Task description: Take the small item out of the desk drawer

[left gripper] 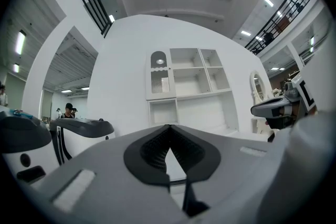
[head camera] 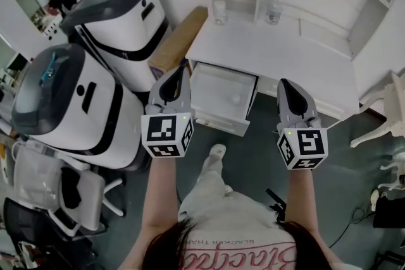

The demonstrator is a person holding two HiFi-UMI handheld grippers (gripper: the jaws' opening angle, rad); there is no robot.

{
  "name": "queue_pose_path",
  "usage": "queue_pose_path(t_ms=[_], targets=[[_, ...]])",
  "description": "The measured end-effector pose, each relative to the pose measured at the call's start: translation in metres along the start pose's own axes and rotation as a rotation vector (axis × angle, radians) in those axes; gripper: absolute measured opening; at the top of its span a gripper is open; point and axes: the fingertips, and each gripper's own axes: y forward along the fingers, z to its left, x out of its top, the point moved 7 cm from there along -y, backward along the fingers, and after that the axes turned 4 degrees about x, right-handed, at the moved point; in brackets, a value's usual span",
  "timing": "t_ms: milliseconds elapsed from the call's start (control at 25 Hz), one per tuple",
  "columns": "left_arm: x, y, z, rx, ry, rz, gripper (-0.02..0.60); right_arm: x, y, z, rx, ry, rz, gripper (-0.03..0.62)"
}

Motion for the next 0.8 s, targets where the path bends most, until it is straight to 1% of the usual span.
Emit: queue_pose_path(t_ms=[200,400,560,720,800], targets=[[0.001,0.018,0.002,-0.023,0.018,-0.005,0.012,-0.005,0.009,-0.007,-0.025,0.005,0.009,0.002],[-0.003,0.044,0.009,-0.048,0.013,-0.008,0.012,-0.007,0.028,-0.014,-0.042,-0.008,0.016,0.002],[-0.010,0.072,0.013,-0.083,0.013,0.002,0.012,-0.009,0.048,-0.023,-0.063,-0.013,0.027,0.002],[-0.019,0.105,0.014,-0.121,0.047,0.020,0.012,-0.013,0.070,-0.032,-0.090,-0.016,0.051,0.002],[-0.023,0.123,0.014,-0.146,0.051,0.025,0.012,-0.017,0.081,-0.038,-0.105,-0.016,0.068,0.002]])
